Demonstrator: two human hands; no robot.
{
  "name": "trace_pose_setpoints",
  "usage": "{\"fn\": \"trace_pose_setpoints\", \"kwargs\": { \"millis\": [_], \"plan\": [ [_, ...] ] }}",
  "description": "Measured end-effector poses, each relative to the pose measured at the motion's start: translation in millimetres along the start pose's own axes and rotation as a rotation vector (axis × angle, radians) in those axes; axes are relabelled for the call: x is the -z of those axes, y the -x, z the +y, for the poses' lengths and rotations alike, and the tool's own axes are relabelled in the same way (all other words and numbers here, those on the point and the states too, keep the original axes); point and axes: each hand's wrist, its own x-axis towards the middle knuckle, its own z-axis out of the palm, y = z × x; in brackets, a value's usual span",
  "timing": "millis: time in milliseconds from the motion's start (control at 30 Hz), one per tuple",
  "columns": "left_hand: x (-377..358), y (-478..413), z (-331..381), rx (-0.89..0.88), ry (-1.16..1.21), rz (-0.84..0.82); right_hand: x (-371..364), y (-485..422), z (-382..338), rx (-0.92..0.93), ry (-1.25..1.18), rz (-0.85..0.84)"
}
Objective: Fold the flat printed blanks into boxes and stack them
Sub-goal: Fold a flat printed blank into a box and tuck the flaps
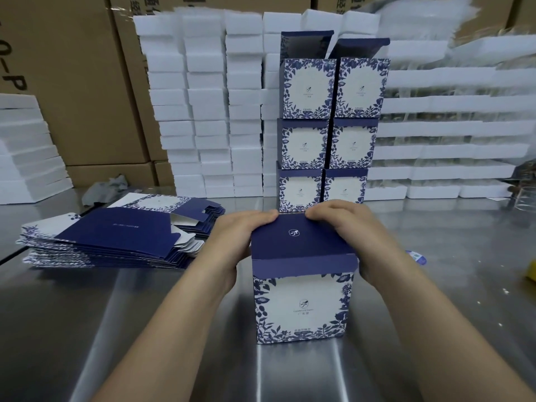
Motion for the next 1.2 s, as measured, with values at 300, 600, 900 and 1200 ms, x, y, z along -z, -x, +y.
{"fn": "trace_pose_setpoints", "kwargs": {
  "millis": [300, 600, 900, 1200],
  "plan": [
    [-6.6, -5.2, -7.6, -0.158, 0.066, 0.145, 10.8, -6.3, 3.1, -0.052, -0.018, -0.095],
    [-6.9, -12.4, -12.0, -0.258, 0.009, -0.024, 3.5, -10.3, 10.4, 0.056, -0.175, 0.046],
    [1.6, -21.0, -21.7, -0.478, -0.204, 0.109, 0.2, -8.8, 17.8, 0.250, 0.063, -0.247],
    [2.4, -12.5, -27.0, -0.632, -0.543, 0.113, -2.7, -14.7, 25.9, 0.424, 0.201, -0.069]
  ]
}}
